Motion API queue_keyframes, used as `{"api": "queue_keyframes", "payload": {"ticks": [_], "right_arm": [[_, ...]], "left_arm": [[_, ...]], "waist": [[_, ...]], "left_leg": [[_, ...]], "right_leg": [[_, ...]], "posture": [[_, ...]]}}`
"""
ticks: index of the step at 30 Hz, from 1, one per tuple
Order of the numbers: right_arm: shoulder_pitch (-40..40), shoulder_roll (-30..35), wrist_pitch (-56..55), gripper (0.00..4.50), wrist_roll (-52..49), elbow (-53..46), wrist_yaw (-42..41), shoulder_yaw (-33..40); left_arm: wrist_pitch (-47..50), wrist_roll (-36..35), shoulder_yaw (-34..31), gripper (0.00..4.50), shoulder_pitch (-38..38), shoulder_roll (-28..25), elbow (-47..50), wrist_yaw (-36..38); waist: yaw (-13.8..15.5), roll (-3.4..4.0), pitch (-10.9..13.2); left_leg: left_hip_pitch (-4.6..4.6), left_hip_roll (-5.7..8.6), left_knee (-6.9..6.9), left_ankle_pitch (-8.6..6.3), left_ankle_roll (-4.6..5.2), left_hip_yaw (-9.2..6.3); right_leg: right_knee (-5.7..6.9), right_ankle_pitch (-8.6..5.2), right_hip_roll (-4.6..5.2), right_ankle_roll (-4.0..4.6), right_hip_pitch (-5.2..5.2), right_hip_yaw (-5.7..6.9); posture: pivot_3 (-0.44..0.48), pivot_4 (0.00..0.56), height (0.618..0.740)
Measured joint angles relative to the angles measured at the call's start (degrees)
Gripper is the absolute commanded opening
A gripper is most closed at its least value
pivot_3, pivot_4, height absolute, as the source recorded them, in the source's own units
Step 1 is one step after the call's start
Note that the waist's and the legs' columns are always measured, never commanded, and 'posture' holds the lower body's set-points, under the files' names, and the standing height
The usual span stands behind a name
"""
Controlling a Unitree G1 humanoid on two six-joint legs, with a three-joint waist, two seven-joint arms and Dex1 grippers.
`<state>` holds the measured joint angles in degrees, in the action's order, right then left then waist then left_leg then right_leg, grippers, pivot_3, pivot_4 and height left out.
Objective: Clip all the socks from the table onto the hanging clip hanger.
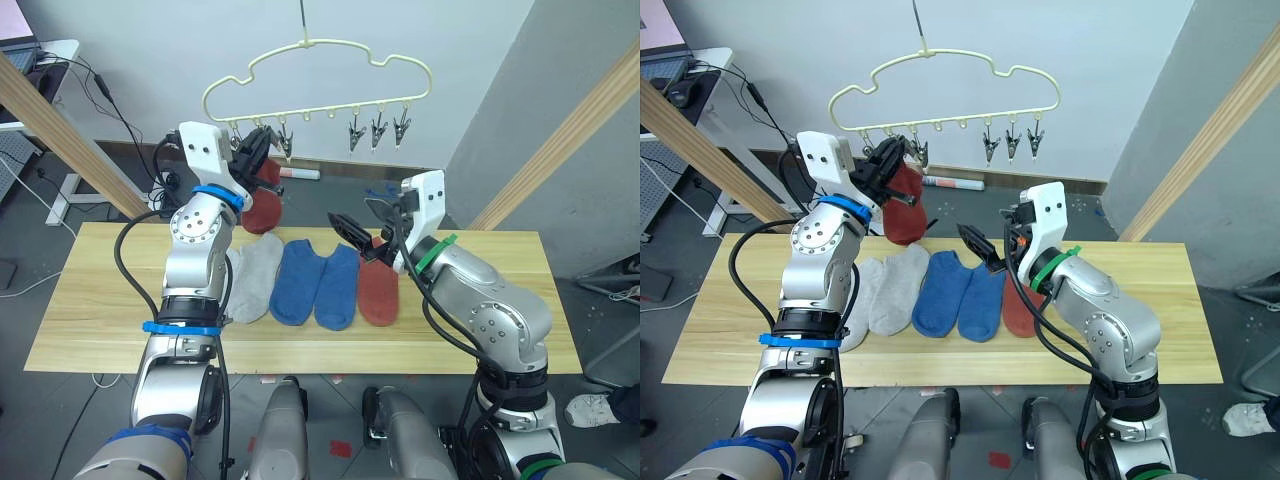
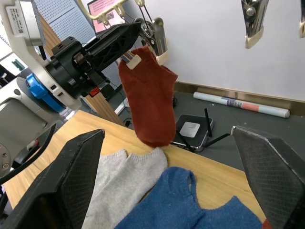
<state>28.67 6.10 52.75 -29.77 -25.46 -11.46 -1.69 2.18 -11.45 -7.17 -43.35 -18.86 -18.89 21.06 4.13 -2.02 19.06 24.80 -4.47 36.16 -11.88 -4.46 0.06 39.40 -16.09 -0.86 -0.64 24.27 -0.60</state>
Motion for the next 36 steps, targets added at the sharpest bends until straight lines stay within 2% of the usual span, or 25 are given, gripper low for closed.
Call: {"api": "queue_keyframes", "payload": {"ticks": [5, 7, 13, 19, 27, 30, 36], "right_arm": [[-2.8, 9.6, -5.7, 4.50, 12.0, 10.2, -0.2, -8.1], [-3.5, 10.9, -9.6, 4.50, 15.9, 16.3, -1.1, -10.8], [-1.9, 9.8, -20.4, 4.50, 22.4, 32.8, -5.3, -14.7], [3.1, 6.0, -28.7, 4.50, 24.8, 47.1, -7.1, -13.4], [8.2, 3.9, -34.7, 4.50, 28.6, 58.4, -10.3, -13.5], [8.4, 4.2, -35.3, 3.90, 30.0, 59.3, -11.7, -13.6], [4.6, 7.3, -37.0, 1.80, 32.0, 55.9, -15.2, -14.9]], "left_arm": [[5.7, -3.0, -1.1, 0.02, 2.5, -1.1, 4.8, 1.2], [9.4, -5.0, -1.9, 0.02, 3.8, -1.4, 8.0, 1.9], [24.4, -12.7, -3.1, 0.02, 4.8, -3.7, 15.2, 3.7], [40.3, -22.6, -7.2, 0.02, 4.4, -10.1, 19.5, 7.3], [44.0, -24.9, -8.0, 0.02, 5.2, -11.9, 21.2, 8.4], [44.4, -25.0, -8.0, 0.00, 5.2, -11.9, 21.2, 8.4], [44.9, -25.8, -8.2, 0.00, 6.3, -11.9, 22.3, 8.5]], "waist": [[-0.1, 0.00, 0.0], [-0.3, 0.00, 0.0], [-1.2, -0.01, 0.0], [-1.3, -0.01, 0.0], [-1.1, -0.10, -0.2], [-1.1, -0.13, -0.2], [-1.0, -0.15, -0.4]], "left_leg": [[-0.01, 0.04, 0.01, 0.01, -0.01, 0.05], [0.00, 0.02, 0.00, 0.01, -0.02, 0.03], [-0.04, -0.01, 0.01, 0.06, -0.06, 0.01], [-0.07, -0.03, -0.01, 0.11, -0.13, -0.02], [-0.26, -0.01, -0.01, 0.12, -0.15, 0.00], [-0.36, -0.01, -0.02, 0.13, -0.17, 0.00], [-0.48, 0.02, -0.02, 0.15, -0.17, 0.02]], "right_leg": [[-0.01, 0.00, 0.03, 0.00, 0.00, -0.03], [0.00, 0.00, 0.01, 0.00, 0.03, -0.03], [0.08, 0.00, -0.02, -0.01, 0.02, -0.06], [0.14, 0.00, -0.03, 0.00, 0.02, -0.05], [0.17, 0.00, -0.01, 0.00, -0.15, -0.12], [0.27, 0.00, -0.01, 0.00, -0.20, -0.15], [0.39, -0.01, 0.01, -0.01, -0.26, -0.21]], "posture": [[0.166, 0.313, 0.740], [0.173, 0.310, 0.740], [0.204, 0.307, 0.740], [0.216, 0.302, 0.740], [0.218, 0.297, 0.740], [0.229, 0.299, 0.740], [0.227, 0.306, 0.740]]}}
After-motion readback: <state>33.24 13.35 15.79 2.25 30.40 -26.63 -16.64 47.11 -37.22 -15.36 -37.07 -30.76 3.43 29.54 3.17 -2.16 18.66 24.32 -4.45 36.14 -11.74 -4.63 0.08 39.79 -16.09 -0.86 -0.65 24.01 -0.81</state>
